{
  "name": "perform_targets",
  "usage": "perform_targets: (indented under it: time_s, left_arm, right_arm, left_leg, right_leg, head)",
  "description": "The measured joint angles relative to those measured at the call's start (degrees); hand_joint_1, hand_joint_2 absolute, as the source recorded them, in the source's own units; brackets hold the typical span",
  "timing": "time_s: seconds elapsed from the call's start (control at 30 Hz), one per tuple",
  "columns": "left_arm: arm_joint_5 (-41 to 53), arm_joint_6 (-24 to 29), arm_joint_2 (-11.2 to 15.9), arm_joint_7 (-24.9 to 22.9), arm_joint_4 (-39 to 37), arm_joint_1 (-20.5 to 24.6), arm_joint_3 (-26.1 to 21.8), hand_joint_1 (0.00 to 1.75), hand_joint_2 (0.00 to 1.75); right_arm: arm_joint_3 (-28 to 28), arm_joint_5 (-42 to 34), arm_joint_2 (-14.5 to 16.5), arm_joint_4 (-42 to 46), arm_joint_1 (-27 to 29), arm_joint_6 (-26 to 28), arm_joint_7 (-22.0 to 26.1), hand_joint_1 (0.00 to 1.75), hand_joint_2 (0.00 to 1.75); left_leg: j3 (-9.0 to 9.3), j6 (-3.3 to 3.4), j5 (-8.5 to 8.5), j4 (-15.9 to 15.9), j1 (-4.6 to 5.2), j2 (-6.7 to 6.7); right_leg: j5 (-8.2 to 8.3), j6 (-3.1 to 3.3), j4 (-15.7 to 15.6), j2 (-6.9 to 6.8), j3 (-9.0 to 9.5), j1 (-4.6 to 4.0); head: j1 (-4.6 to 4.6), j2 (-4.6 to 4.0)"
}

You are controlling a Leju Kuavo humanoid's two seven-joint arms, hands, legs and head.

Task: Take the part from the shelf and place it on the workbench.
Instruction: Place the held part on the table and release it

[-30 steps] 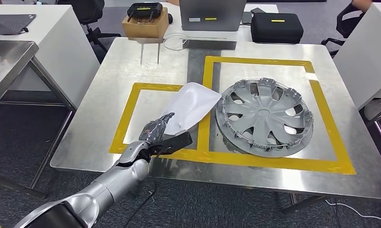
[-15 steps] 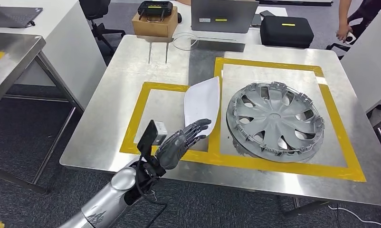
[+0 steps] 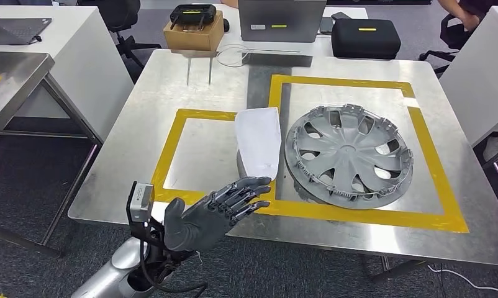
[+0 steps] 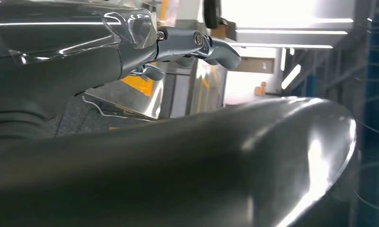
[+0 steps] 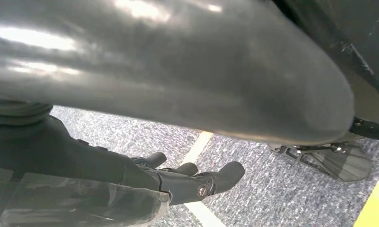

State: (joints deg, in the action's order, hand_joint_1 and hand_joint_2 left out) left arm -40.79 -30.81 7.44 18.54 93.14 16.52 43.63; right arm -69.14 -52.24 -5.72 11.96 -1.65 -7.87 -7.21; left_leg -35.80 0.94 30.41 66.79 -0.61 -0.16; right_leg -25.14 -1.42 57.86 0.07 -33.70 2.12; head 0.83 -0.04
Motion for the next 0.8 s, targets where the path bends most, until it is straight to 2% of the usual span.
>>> perform_targets:
  time_s: [0.07,0.1,0.2,0.23,0.27,0.33,0.37,0.4,0.43,0.47,0.5,0.53,0.57,0.6,0.63,0.7,0.73,0.77,0.8]
  left_arm:
    - [0.0,-0.21,0.55,0.21,1.2,-0.1,-0.02,0.0,0.0]
    - [0.01,-0.25,0.81,0.26,1.64,-0.19,-0.02,0.0,0.0]
    - [0.04,-0.27,1.33,0.34,2.51,-0.54,-0.03,0.0,0.0]
    - [0.04,-0.27,1.4,0.35,2.74,-0.57,-0.03,0.0,0.0]
    - [0.05,-0.27,1.43,0.35,2.93,-0.59,-0.03,0.0,0.0]
    - [0.06,-0.27,1.47,0.37,3.07,-0.7,0.02,0.0,0.0]
    - [0.07,-0.27,1.52,0.37,3.07,-0.79,0.05,0.0,0.0]
    - [0.07,-0.27,1.59,0.37,3.07,-0.87,0.09,0.0,0.0]
    - [0.07,-0.29,1.66,0.37,3.07,-0.96,0.1,0.0,0.0]
    - [0.07,-0.36,1.73,0.39,3.07,-1.07,0.09,0.0,0.0]
    - [0.07,-0.51,1.8,0.46,3.08,-1.23,0.06,0.0,0.0]
    - [0.08,-0.74,1.87,0.61,3.11,-1.42,0.01,0.0,0.0]
    - [0.13,-1.0,1.97,0.8,3.17,-1.62,-0.03,0.0,0.0]
    - [0.25,-1.28,2.08,1.04,3.26,-1.82,-0.06,0.0,0.0]
    - [0.39,-1.52,2.18,1.26,3.36,-2.02,-0.08,0.0,0.0]
    - [0.77,-1.86,2.42,1.58,3.54,-2.51,-0.18,0.0,0.0]
    - [0.99,-1.95,2.55,1.7,3.64,-2.78,-0.28,0.0,0.0]
    - [1.3,-1.99,2.72,1.84,3.74,-3.05,-0.4,0.0,0.0]
    - [1.62,-2.02,2.88,1.97,3.82,-3.28,-0.51,0.0,0.0]
  right_arm:
    - [0.01,0.11,0.06,0.01,-0.03,-0.04,0.14,0.0,0.0]
    - [0.01,0.13,0.1,0.01,-0.05,-0.06,0.16,0.0,0.0]
    - [0.01,0.17,0.2,0.02,-0.04,-0.1,0.17,0.0,0.0]
    - [0.0,0.18,0.2,0.02,-0.02,-0.11,0.17,0.0,0.0]
    - [-0.01,0.18,0.18,0.02,-0.02,-0.11,0.17,0.0,0.0]
    - [-0.02,0.18,0.13,0.02,-0.04,-0.11,0.17,0.0,0.0]
    - [-0.02,0.18,0.1,0.02,-0.04,-0.11,0.17,0.0,0.0]
    - [-0.02,0.16,0.06,0.02,-0.03,-0.04,0.17,0.0,0.0]
    - [-0.02,0.09,0.03,0.02,-0.04,0.19,0.17,0.0,0.0]
    - [-0.01,-0.02,0.03,0.02,-0.07,0.52,0.17,0.0,0.0]
    - [-0.01,-0.15,0.1,0.02,-0.16,0.96,0.15,0.0,0.0]
    - [0.0,-0.28,0.23,0.02,-0.3,1.44,0.1,0.0,0.0]
    - [0.01,-0.37,0.4,0.02,-0.43,1.83,0.06,0.0,0.0]
    - [0.01,-0.44,0.61,0.02,-0.53,2.14,0.02,0.0,0.0]
    - [0.01,-0.48,0.79,0.02,-0.59,2.43,-0.03,0.0,0.0]
    - [0.01,-0.52,1.23,0.03,-0.6,2.89,-0.19,0.0,0.0]
    - [0.01,-0.52,1.39,0.03,-0.66,3.08,-0.32,0.0,0.0]
    - [0.01,-0.55,1.55,0.03,-0.72,3.18,-0.42,0.0,0.0]
    - [0.02,-0.57,1.69,0.04,-0.78,3.2,-0.5,0.0,0.0]
  left_leg:
    - [3.8,0.57,-2.34,-6.94,0.26,-0.12]
    - [4.51,0.82,-2.68,-8.42,0.46,-0.2]
    - [4.3,1.68,-3.56,-9.09,0.77,-0.1]
    - [4.25,2.13,-4.14,-9.52,0.7,0.01]
    - [4.06,2.61,-4.78,-9.95,0.64,0.14]
    - [3.12,3.25,-5.77,-10.2,0.75,0.26]
    - [2.46,3.4,-6.23,-10.18,0.9,0.29]
    - [1.82,3.44,-6.7,-10.16,1.03,0.3]
    - [1.18,3.41,-7.16,-10.13,1.11,0.3]
    - [0.61,3.29,-7.61,-10.08,1.16,0.29]
    - [0.09,3.12,-8.02,-9.96,1.17,0.28]
    - [-0.46,2.86,-8.37,-9.73,1.24,0.27]
    - [-0.89,2.57,-8.71,-9.5,1.3,0.29]
    - [-1.22,2.23,-9.04,-9.25,1.34,0.31]
    - [-1.43,1.87,-9.43,-9.14,1.35,0.33]
    - [-1.65,1.16,-10.02,-9.12,1.14,0.23]
    - [-1.95,0.76,-9.35,-8.76,0.99,0.15]
    - [-2.48,0.34,-7.53,-7.42,0.81,0.08]
    - [-3.24,-0.09,-4.8,-5.02,0.58,0.04]
  right_leg:
    - [0.21,-0.34,0.0,0.03,-0.04,-0.19]
    - [0.39,-0.62,-0.01,0.02,-0.13,-0.25]
    - [0.81,-1.63,-0.21,-0.03,-0.42,-0.19]
    - [0.11,-1.67,0.42,-0.05,-0.81,-0.2]
    - [-1.35,-1.45,2.18,-0.06,-1.62,-0.23]
    - [-5.78,-0.62,9.01,-0.07,-4.18,-0.28]
    - [-7.58,-0.49,12.74,-0.07,-5.31,-0.29]
    - [-8.5,-0.64,15.15,-0.08,-5.68,-0.29]
    - [-8.45,-1.02,15.52,-0.08,-5.04,-0.3]
    - [-7.58,-1.52,13.61,-0.09,-3.27,-0.29]
    - [-6.4,-1.95,9.94,-0.1,-0.6,-0.29]
    - [-5.69,-2.1,5.48,-0.1,2.37,-0.34]
    - [-5.19,-1.99,2.09,-0.06,4.55,-0.46]
    - [-5.07,-1.74,-0.14,-0.02,5.76,-0.6]
    - [-5.13,-1.36,-1.01,0.02,6.07,-0.8]
    - [-4.4,-0.56,-0.99,-0.04,5.29,-0.78]
    - [-3.89,-0.05,-1.04,-0.12,4.99,-0.65]
    - [-3.29,0.46,-1.14,-0.22,4.53,-0.48]
    - [-2.65,0.82,-1.16,-0.31,3.97,-0.36]
  head:
    - [-0.02,0.0]
    - [-0.02,0.0]
    - [-0.04,0.0]
    - [-0.13,-0.01]
    - [-0.2,-0.01]
    - [-0.37,-0.01]
    - [-0.38,0.0]
    - [-0.39,0.0]
    - [-0.39,0.0]
    - [-0.39,0.0]
    - [-0.4,0.0]
    - [-0.41,0.0]
    - [-0.34,0.0]
    - [-0.32,0.0]
    - [-0.28,0.0]
    - [-0.34,0.0]
    - [-0.32,0.0]
    - [-0.27,0.0]
    - [-0.22,0.0]
